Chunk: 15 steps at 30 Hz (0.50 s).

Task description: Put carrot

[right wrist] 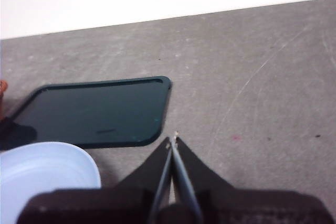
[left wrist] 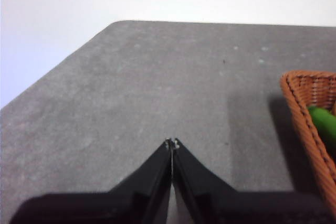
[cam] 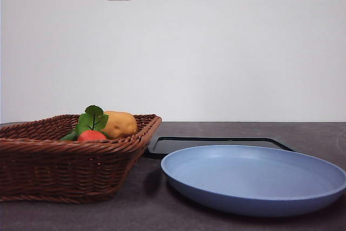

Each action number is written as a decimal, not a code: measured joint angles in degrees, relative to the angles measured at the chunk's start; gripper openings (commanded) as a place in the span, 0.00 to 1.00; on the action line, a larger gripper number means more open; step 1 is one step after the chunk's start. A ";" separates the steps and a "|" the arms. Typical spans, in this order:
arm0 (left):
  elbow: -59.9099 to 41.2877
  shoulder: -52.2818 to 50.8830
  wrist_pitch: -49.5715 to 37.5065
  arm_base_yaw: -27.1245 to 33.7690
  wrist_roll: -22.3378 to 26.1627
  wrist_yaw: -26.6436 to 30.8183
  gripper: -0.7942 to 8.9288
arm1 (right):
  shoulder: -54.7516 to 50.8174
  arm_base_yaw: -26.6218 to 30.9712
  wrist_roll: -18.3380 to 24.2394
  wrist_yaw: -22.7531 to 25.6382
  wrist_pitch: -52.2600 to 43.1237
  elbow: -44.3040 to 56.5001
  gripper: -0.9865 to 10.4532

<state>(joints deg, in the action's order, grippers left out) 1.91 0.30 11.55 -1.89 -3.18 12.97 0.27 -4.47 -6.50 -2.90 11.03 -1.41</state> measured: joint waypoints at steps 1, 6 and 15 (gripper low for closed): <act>0.00 0.00 -0.57 0.00 -0.63 0.00 0.09 | 0.00 0.00 -1.27 -0.09 0.00 0.00 0.10; 0.00 0.00 -1.90 0.00 -9.42 -4.09 0.09 | 0.00 0.00 -11.78 -0.11 0.00 0.00 0.10; 0.00 0.00 -4.24 0.00 -17.53 -19.50 0.09 | 0.00 0.00 -27.28 -0.28 0.00 0.00 0.09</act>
<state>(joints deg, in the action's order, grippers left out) 1.91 0.30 7.31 -1.89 -20.71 -6.52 0.27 -4.47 -33.78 -3.18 11.03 -1.41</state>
